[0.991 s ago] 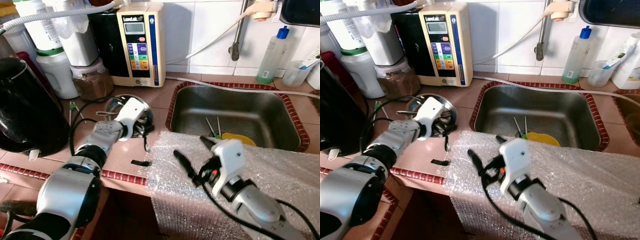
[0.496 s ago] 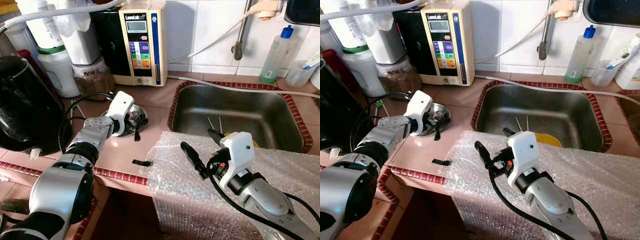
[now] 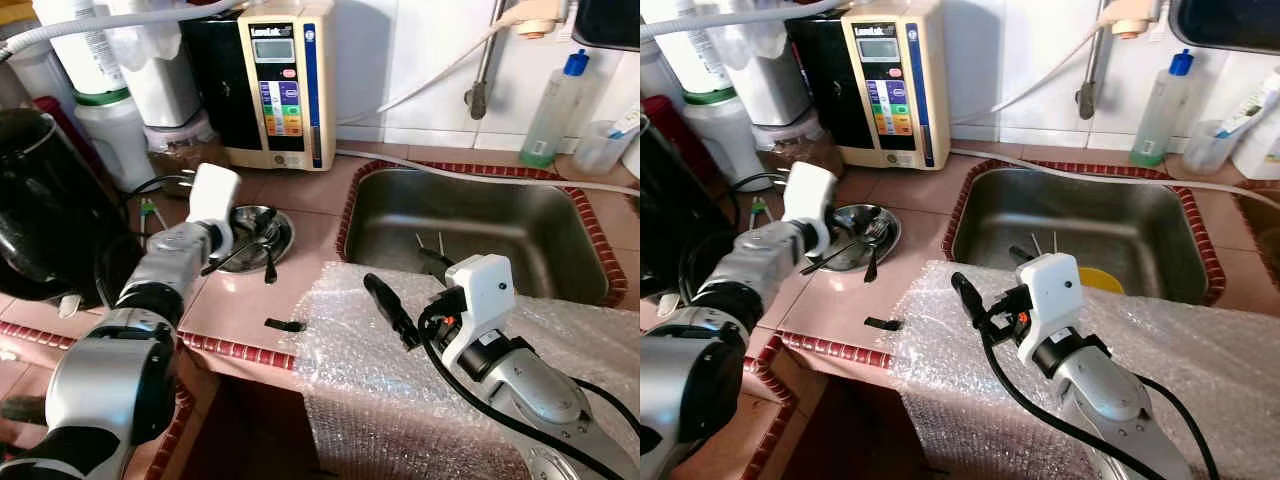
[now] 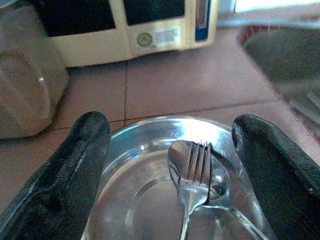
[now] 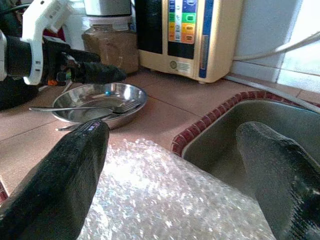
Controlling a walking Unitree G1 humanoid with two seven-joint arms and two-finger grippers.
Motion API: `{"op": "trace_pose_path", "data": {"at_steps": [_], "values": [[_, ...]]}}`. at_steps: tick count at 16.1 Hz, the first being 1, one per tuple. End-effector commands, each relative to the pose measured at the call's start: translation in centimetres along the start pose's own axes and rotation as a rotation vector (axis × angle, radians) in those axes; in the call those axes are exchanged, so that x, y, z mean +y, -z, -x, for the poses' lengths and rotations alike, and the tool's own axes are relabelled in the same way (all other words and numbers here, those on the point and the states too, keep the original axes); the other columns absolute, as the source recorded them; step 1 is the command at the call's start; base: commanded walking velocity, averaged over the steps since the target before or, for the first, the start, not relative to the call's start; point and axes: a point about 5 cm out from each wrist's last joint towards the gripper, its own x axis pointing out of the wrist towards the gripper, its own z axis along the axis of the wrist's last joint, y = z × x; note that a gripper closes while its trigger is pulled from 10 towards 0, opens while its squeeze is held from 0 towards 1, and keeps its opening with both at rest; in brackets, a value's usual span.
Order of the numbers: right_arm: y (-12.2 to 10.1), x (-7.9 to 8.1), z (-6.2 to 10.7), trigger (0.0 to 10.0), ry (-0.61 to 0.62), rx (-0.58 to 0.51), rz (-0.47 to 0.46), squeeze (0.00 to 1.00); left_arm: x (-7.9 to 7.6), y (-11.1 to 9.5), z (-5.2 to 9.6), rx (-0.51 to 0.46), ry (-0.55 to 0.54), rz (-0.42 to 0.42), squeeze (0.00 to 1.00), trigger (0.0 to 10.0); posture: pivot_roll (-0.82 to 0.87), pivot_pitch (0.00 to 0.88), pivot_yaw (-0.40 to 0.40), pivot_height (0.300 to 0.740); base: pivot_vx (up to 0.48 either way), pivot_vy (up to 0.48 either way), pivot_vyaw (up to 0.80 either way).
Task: Kitchen organization
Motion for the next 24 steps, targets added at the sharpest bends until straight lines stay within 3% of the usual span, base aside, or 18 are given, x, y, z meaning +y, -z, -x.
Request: {"op": "trace_pose_path", "data": {"at_steps": [1, 5, 8, 10, 12, 15, 19, 24], "values": [[-0.3, 0.4, -0.2, 10.0, -0.016, -0.017, -0.016, 0.00, 1.0, -0.6, 0.7, -0.080, 0.021, 0.058, 0.00, 10.0, -0.02, 0.000, 0.082, 0.740, 0.000, 0.000, 0.00], [0.2, 1.6, -0.5, 10.0, -0.068, -0.005, -0.045, 0.00, 2.4, 0.2, 1.8, -0.146, -0.050, 0.081, 0.00, 10.0, -0.01, 0.000, 0.069, 0.740, 0.000, 0.000, 0.00], [2.1, 3.1, 0.3, 10.0, -0.152, 0.070, -0.086, 0.00, 3.0, 1.2, 2.8, -0.248, -0.162, 0.103, 0.00, 10.0, 0.02, 0.000, 0.044, 0.740, 0.000, 0.000, 0.00], [3.3, 3.1, 1.1, 10.0, -0.139, 0.108, -0.097, 0.00, 2.6, 1.6, 3.4, -0.320, -0.206, 0.075, 0.00, 10.0, 0.04, 0.000, 0.033, 0.740, 0.000, 0.000, 0.00], [4.8, 2.8, 2.1, 10.0, -0.057, 0.139, -0.088, 0.00, 2.1, 2.4, 5.1, -0.388, -0.271, 0.048, 0.00, 10.0, 0.07, 0.000, 0.014, 0.740, 0.000, 0.000, 0.00], [5.3, 2.8, 2.3, 10.0, -0.027, 0.144, -0.074, 0.00, 1.3, 3.7, 7.0, -0.388, -0.309, -0.022, 0.00, 10.0, 0.09, 0.000, 0.005, 0.740, 0.000, 0.000, 0.00], [5.9, 2.8, 2.6, 10.0, 0.002, 0.148, -0.082, 0.00, 1.2, 5.7, 10.2, -0.332, -0.391, -0.038, 0.00, 10.0, 0.11, 0.000, -0.009, 0.740, 0.000, 0.000, -0.19], [5.9, 2.7, 2.5, 10.0, 0.019, 0.137, -0.073, 0.00, 0.3, 5.8, 11.5, -0.315, -0.397, -0.077, 0.00, 10.0, 0.12, 0.000, -0.007, 0.740, 0.000, 0.000, -0.15]]}}
